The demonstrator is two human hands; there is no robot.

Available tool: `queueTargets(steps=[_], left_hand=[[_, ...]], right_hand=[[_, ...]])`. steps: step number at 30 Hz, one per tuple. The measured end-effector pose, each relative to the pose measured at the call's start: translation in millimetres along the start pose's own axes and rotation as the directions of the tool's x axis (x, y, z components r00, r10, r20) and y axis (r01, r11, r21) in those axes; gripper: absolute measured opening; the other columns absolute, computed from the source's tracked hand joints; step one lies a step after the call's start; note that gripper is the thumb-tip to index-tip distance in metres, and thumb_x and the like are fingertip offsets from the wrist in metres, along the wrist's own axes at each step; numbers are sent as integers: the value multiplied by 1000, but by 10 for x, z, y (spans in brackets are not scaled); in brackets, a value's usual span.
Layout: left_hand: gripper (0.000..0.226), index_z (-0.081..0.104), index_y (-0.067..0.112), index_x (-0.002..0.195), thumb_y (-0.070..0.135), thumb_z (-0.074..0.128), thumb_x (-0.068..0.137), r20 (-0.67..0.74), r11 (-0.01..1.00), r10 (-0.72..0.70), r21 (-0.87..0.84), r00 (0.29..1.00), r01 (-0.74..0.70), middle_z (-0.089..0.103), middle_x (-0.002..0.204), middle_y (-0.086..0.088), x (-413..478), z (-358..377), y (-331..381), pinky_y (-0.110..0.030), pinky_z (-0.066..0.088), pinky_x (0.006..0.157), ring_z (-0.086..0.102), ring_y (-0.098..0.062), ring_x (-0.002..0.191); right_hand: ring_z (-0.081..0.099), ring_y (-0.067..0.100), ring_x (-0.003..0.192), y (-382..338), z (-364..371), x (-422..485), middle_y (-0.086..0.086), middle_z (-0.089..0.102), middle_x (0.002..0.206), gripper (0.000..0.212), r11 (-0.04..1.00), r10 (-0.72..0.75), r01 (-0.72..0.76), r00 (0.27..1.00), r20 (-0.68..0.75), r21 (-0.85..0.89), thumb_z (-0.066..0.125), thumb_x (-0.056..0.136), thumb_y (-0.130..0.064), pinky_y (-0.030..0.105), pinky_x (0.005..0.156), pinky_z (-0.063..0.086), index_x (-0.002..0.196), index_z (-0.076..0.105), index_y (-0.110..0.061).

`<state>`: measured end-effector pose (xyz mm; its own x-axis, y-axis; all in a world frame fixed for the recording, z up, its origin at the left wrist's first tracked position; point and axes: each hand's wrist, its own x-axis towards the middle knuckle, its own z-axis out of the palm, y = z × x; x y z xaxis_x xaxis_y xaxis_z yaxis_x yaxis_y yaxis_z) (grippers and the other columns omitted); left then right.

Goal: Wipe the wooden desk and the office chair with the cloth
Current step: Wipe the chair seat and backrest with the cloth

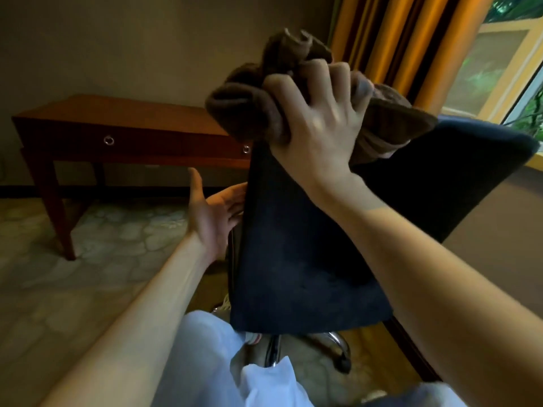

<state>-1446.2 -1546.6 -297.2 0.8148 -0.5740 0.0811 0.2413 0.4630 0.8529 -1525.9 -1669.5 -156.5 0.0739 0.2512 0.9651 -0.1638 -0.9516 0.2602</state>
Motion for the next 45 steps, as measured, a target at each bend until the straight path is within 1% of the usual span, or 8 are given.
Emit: queueTargets(steps=[9, 13, 18, 25, 31, 35, 42, 45], left_hand=[[119, 53, 1, 145, 95, 19, 81, 246, 969, -39, -228, 968, 97, 55, 147, -22, 240, -308, -95, -55, 29, 120, 50, -38, 140], [122, 59, -6, 137, 94, 15, 82, 251, 980, -20, -189, 968, 69, 57, 143, -26, 290, -349, -109, -48, 30, 121, 53, -35, 137], [118, 69, 0, 128, 93, 13, 82, 225, 972, -140, -156, 964, 177, 60, 140, -24, 205, -503, -424, -47, 36, 114, 58, -33, 132], [110, 82, 10, 104, 83, 1, 91, 28, 975, -217, 53, 976, 216, 75, 120, -11, 205, -520, -697, -39, 42, 96, 72, -20, 108], [85, 76, 18, 119, 81, 24, 95, 2, 945, -199, -263, 980, 193, 71, 127, -11, 301, -624, -791, -43, 50, 98, 61, -30, 126], [114, 71, -2, 121, 95, 32, 77, 127, 939, -258, -203, 958, 280, 64, 132, -28, 297, -617, -756, -53, 40, 113, 62, -39, 125], [90, 82, 9, 96, 77, 24, 85, 66, 987, -158, -15, 985, 160, 76, 106, -15, 299, -511, -863, -42, 43, 107, 68, -25, 105], [67, 84, 17, 81, 54, 31, 102, 0, 985, -164, 57, 986, 164, 78, 93, -6, 317, -486, -1026, -29, 52, 88, 73, -15, 90]], right_hand=[[51, 27, 86, -183, 375, -2342, 3, 60, 94, 20, 961, -262, 218, 914, 309, 172, 61, 96, -46, 40, 80, 38, 99, 71, -29], [54, 28, 95, -64, 183, -3019, 4, 56, 113, 16, 848, -526, 372, 673, 520, 377, 69, 93, -39, 40, 80, 47, 105, 71, -28], [56, 29, 80, -161, 4, -2426, 6, 63, 85, 22, 952, -266, 156, 848, 459, 262, 60, 100, -42, 40, 71, 39, 96, 75, -27], [47, 28, 101, -253, 194, -592, 3, 50, 113, 22, 991, -17, 29, 995, -94, 128, 63, 101, -38, 53, 84, 45, 99, 78, -22], [49, 27, 88, -433, 354, -1876, 5, 64, 95, 16, 991, -124, 112, 972, 200, 73, 70, 92, -43, 42, 81, 34, 97, 73, -28], [48, 24, 85, -376, 399, -2807, 1, 47, 99, 22, 978, -196, 161, 921, 336, 130, 70, 88, -44, 41, 83, 33, 103, 61, -30], [61, 28, 84, -186, 22, -4060, 0, 55, 97, 19, 917, -370, 131, 629, 683, 376, 57, 100, -42, 42, 86, 37, 103, 69, -28], [49, 28, 81, -108, -88, -3589, 4, 52, 91, 22, 940, -280, 75, 730, 623, 334, 53, 103, -41, 39, 73, 32, 100, 70, -26]])
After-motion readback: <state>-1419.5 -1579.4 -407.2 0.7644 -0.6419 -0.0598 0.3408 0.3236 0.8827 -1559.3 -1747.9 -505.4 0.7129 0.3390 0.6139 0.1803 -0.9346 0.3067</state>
